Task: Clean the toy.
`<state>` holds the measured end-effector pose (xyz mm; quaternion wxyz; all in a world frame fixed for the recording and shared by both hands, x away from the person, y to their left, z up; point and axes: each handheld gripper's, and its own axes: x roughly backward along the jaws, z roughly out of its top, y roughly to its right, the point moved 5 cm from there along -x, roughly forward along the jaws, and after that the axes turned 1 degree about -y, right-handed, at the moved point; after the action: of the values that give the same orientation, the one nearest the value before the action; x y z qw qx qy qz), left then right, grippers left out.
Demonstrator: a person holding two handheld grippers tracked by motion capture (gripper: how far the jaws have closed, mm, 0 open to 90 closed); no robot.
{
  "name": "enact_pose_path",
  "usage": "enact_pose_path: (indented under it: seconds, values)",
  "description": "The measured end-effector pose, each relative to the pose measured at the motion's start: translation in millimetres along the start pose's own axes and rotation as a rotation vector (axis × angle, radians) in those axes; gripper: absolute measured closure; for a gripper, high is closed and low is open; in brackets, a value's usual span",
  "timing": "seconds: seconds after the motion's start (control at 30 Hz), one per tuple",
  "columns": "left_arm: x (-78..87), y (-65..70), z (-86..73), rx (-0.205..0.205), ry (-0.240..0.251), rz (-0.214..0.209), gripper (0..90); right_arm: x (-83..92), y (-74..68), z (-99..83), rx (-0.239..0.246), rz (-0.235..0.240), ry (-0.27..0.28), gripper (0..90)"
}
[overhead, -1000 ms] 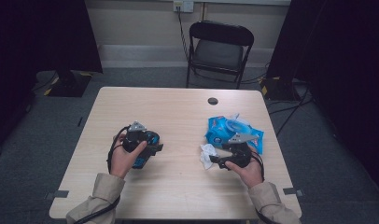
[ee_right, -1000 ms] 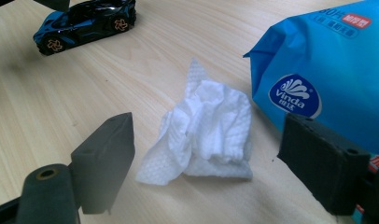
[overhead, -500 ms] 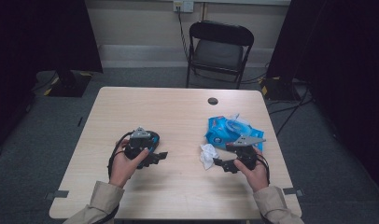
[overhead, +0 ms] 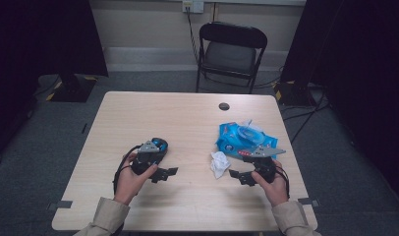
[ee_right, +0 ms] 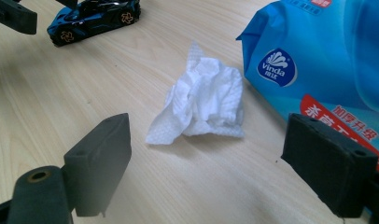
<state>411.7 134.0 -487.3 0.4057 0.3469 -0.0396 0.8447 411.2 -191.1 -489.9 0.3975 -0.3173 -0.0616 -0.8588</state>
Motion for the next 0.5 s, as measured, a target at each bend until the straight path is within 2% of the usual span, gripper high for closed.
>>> enact_pose_path:
  seconds: [0.13,0.5]
  values:
    - [-0.9,2.3,-2.7,0.001,-0.006,-0.019,16.2,2.0,0.2,-3.0,0.005,-0.002,-0.002,14.6]
    - [-0.9,12.8,-17.2,-0.065,-0.043,-0.054,16.2,6.6,-0.3,-14.4,0.017,0.008,-0.013,14.6]
